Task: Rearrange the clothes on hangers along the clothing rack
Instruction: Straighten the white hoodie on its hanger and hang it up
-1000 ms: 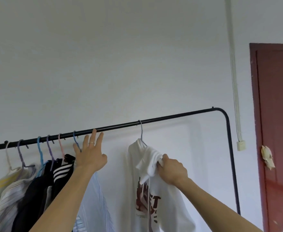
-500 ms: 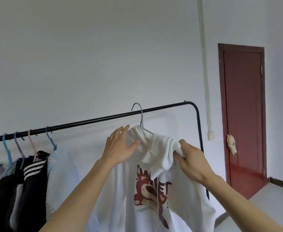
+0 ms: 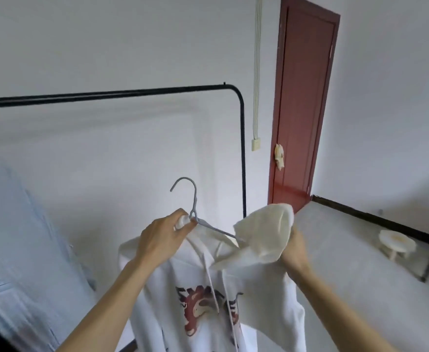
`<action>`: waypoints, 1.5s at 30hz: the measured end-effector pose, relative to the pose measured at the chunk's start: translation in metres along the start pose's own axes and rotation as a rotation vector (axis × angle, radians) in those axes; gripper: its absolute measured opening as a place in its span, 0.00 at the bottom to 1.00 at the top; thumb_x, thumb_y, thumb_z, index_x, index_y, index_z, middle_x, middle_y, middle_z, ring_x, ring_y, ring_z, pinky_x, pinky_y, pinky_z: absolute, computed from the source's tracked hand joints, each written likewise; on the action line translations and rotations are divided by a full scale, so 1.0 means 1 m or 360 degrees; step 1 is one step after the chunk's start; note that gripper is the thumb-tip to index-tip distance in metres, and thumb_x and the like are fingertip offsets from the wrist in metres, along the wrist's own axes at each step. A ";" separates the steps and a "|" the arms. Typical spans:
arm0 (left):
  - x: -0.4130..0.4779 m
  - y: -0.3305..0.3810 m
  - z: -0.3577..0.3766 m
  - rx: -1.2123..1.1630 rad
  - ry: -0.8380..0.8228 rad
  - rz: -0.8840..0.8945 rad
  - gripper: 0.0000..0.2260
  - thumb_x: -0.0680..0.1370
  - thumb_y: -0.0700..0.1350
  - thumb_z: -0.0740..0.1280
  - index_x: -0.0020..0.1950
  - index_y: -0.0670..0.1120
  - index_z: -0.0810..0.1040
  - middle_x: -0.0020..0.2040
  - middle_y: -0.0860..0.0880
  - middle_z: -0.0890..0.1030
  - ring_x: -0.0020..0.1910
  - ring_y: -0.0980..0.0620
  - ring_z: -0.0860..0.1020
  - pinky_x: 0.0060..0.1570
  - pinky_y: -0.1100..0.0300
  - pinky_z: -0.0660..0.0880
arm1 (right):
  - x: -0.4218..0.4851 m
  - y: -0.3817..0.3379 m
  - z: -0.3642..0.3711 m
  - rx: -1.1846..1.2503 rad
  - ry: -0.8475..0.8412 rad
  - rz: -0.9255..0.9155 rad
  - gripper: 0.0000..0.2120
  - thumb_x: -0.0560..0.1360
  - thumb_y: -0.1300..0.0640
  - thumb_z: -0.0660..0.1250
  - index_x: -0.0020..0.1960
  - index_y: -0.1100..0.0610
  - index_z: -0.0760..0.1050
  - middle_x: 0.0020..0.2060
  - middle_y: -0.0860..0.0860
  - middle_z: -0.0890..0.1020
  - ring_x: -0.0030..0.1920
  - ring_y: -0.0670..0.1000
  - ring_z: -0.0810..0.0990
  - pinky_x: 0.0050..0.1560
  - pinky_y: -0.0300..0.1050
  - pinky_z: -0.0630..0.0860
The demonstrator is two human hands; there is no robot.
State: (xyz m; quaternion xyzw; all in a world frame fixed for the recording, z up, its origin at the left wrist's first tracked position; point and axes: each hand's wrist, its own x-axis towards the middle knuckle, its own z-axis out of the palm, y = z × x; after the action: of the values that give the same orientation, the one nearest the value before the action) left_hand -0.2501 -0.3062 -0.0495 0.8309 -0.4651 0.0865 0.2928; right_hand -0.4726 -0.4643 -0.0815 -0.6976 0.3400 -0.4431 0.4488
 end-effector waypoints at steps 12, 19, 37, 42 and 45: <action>-0.026 0.012 0.003 -0.0030 0.0222 -0.0209 0.15 0.77 0.66 0.57 0.47 0.55 0.73 0.29 0.53 0.72 0.36 0.45 0.74 0.35 0.56 0.66 | 0.004 0.039 -0.027 0.0000 -0.0488 0.0609 0.29 0.77 0.37 0.55 0.53 0.61 0.80 0.50 0.56 0.83 0.53 0.58 0.80 0.59 0.52 0.74; -0.040 0.028 0.009 0.0304 0.0149 0.0003 0.16 0.78 0.65 0.55 0.50 0.55 0.72 0.39 0.52 0.78 0.39 0.44 0.77 0.36 0.56 0.70 | 0.013 0.003 -0.024 0.0254 -0.1309 0.0679 0.17 0.77 0.49 0.68 0.49 0.64 0.81 0.47 0.60 0.84 0.46 0.54 0.81 0.51 0.45 0.78; -0.042 0.058 0.030 0.0794 0.0476 0.0326 0.15 0.78 0.55 0.58 0.44 0.45 0.76 0.27 0.47 0.73 0.19 0.42 0.73 0.21 0.60 0.59 | 0.015 -0.080 0.054 0.0312 -0.0062 0.0023 0.10 0.77 0.57 0.54 0.42 0.57 0.72 0.35 0.46 0.76 0.38 0.50 0.74 0.36 0.40 0.68; -0.023 0.062 0.030 0.0579 0.0323 0.0107 0.15 0.82 0.55 0.55 0.61 0.47 0.71 0.45 0.45 0.82 0.41 0.37 0.81 0.33 0.53 0.67 | 0.028 -0.072 0.036 0.0277 -0.0128 -0.0074 0.11 0.81 0.54 0.56 0.49 0.56 0.76 0.43 0.45 0.79 0.46 0.48 0.77 0.49 0.42 0.74; -0.025 0.038 0.023 0.0399 0.0284 -0.0027 0.16 0.81 0.59 0.54 0.54 0.48 0.69 0.43 0.47 0.81 0.42 0.38 0.79 0.34 0.54 0.69 | 0.034 -0.033 -0.003 -0.0266 -0.0757 -0.0100 0.15 0.80 0.40 0.58 0.45 0.49 0.75 0.40 0.42 0.79 0.43 0.45 0.76 0.45 0.40 0.70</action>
State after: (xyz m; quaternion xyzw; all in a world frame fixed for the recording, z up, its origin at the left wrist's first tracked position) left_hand -0.2984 -0.3165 -0.0633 0.8538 -0.4158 0.2150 0.2277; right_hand -0.4604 -0.4830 -0.0391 -0.8271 0.2385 -0.2506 0.4429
